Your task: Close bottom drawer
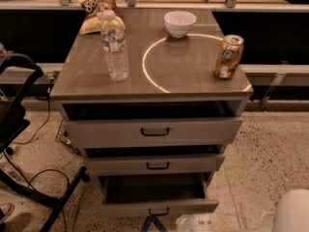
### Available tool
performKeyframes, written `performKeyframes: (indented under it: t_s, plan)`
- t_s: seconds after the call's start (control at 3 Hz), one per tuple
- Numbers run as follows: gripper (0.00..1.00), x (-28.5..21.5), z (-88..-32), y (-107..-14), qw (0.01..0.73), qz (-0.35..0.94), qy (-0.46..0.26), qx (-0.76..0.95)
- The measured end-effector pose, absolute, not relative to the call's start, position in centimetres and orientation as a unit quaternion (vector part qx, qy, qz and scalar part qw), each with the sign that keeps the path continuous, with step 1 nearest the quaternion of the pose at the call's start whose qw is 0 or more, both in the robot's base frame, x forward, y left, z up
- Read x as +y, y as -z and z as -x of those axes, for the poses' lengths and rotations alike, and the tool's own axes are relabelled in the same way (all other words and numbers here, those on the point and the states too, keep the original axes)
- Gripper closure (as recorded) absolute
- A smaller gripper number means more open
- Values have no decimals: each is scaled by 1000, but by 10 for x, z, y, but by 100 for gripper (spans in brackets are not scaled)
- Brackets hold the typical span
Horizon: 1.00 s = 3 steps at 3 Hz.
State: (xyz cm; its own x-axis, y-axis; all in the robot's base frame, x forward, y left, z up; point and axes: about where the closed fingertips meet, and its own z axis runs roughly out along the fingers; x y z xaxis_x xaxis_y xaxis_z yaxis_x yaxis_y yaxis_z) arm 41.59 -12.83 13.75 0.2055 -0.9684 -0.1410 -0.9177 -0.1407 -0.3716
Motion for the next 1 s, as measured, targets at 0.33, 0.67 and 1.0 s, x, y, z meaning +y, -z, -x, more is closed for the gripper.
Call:
performKeyframes:
  t_s: [0.33, 0.67, 1.0]
  plan:
    - [100, -127, -445, -134, 200, 750, 69, 626]
    - [100, -126, -492, -126, 213, 747, 74, 625]
    - [100, -126, -492, -126, 213, 747, 74, 625]
